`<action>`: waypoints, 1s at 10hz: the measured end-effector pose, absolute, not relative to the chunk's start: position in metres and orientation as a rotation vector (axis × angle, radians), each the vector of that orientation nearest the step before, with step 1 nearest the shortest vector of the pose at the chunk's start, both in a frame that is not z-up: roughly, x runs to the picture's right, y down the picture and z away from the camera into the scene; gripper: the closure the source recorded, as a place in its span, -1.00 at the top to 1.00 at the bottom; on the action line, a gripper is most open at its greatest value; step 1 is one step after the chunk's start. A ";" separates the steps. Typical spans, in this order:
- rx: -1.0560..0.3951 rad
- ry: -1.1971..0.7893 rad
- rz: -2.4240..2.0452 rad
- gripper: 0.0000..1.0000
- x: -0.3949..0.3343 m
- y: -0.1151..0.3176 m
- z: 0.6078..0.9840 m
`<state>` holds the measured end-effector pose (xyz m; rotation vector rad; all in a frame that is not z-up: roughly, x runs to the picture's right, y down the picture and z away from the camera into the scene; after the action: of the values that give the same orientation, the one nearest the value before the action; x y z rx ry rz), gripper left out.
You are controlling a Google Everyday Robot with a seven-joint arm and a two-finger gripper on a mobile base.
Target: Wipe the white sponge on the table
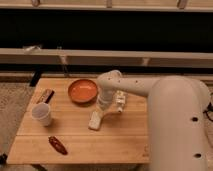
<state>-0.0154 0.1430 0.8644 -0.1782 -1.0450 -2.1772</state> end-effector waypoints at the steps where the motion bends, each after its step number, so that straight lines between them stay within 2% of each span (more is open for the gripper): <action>1: -0.193 -1.043 -2.179 -1.00 -0.016 0.139 0.869; 5: -0.274 -1.022 -2.158 -1.00 0.005 0.132 0.887; 10: -0.303 -1.018 -2.164 -1.00 0.027 0.141 0.884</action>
<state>0.0266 0.1413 0.8840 -0.3033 -1.0181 -2.1637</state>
